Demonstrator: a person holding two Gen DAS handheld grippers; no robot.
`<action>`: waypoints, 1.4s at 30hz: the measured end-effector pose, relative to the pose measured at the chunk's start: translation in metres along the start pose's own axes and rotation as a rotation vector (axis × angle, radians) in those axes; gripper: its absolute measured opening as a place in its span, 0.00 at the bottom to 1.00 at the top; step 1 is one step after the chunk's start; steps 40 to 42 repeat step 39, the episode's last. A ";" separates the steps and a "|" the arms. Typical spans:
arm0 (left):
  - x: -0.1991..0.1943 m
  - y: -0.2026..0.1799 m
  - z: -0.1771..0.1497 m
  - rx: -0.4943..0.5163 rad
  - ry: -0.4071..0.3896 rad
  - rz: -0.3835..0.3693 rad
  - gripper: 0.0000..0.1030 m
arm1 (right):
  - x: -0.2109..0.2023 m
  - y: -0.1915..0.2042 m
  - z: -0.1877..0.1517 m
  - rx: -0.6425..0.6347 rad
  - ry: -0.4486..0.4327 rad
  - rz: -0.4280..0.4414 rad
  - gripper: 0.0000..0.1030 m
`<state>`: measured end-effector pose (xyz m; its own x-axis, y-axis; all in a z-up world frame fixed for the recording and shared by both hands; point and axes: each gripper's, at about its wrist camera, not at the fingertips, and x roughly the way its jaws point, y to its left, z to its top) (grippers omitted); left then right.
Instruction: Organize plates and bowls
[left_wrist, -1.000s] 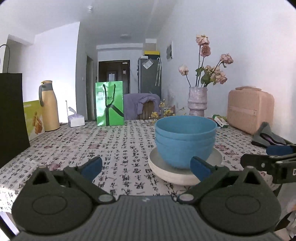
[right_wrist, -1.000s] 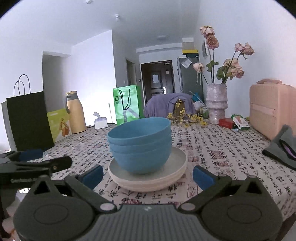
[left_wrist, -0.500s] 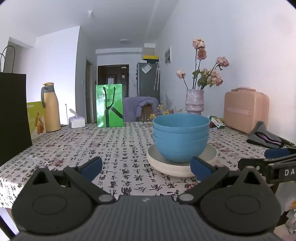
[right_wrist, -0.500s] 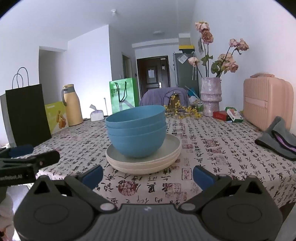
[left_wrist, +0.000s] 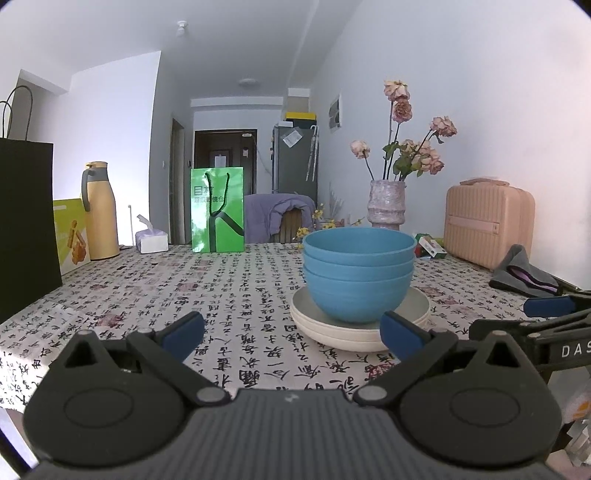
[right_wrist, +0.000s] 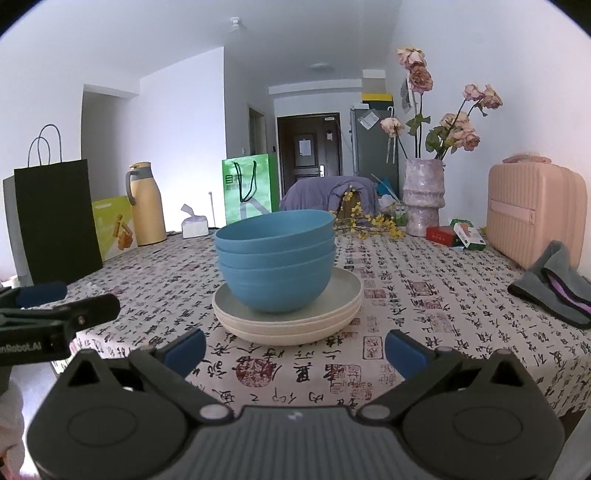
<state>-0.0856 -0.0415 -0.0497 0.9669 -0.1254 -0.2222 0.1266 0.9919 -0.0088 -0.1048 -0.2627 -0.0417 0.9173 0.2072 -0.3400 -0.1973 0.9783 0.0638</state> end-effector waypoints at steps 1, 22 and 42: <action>0.000 0.000 0.000 0.001 -0.001 0.001 1.00 | 0.000 0.000 0.000 -0.002 0.000 0.001 1.00; -0.003 0.000 -0.002 -0.009 -0.002 -0.006 1.00 | -0.001 0.003 -0.002 -0.007 0.003 0.005 1.00; -0.003 0.000 -0.003 -0.013 0.000 -0.008 1.00 | -0.001 0.003 -0.003 -0.006 0.006 0.005 1.00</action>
